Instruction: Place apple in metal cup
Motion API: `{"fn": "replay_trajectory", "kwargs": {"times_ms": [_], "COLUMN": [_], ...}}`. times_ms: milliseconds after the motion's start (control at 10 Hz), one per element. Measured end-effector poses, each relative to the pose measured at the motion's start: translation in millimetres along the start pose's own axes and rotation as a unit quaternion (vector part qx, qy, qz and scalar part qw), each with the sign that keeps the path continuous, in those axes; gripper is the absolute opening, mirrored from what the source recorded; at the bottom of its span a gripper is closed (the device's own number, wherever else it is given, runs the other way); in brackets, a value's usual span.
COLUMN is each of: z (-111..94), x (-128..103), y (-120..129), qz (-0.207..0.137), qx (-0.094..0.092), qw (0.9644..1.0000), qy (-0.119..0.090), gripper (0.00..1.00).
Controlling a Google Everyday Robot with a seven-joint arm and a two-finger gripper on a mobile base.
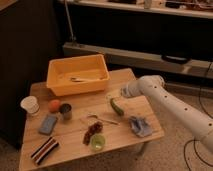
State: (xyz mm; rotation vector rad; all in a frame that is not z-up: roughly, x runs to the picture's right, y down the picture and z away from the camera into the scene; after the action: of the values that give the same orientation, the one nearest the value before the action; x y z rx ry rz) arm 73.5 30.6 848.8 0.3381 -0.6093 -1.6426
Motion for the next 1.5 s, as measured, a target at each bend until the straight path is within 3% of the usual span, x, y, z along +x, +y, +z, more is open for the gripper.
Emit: {"fn": "replay_trajectory", "kwargs": {"times_ms": [1500], "z": [0.9], "x": [4.5], "y": [-7.0], "qz": [-0.013], "qx": [-0.004], "qw": [0.9999], "qy": [0.0], "gripper": [0.8]}}
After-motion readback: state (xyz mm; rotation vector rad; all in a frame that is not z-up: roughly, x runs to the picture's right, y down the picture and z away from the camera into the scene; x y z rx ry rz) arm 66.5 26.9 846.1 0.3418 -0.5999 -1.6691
